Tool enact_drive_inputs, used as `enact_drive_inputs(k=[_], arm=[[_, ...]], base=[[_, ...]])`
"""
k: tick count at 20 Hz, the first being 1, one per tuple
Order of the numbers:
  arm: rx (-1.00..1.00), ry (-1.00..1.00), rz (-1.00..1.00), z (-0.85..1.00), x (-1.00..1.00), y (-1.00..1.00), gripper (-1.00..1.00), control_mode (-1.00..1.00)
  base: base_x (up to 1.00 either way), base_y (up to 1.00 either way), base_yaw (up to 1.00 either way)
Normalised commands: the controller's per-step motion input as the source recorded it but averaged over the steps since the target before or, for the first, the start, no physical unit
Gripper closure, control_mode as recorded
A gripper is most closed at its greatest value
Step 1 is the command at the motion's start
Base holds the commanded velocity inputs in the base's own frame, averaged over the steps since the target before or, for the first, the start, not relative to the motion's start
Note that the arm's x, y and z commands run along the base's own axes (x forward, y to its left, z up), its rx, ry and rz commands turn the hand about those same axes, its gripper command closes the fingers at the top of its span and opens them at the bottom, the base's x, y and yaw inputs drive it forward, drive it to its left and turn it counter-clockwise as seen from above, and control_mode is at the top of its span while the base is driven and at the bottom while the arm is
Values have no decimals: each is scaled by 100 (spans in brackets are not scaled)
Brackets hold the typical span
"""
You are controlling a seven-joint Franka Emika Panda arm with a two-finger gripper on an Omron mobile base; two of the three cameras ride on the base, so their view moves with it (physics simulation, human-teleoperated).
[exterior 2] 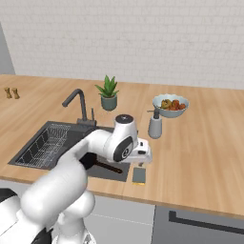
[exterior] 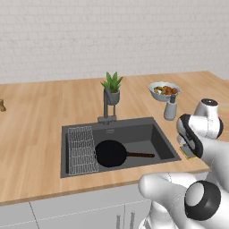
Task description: Pick the pan and sponge and place them into the sink. Then turn on the water.
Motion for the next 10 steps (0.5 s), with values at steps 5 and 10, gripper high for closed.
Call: enact_drive_inputs(k=[5, 10], arm=[[0, 9, 14, -31, 45, -1, -100, -100], [0, 14, 6, -34, 34, -12, -100, -100]], base=[[0, 0, 0], [0, 0, 0]])
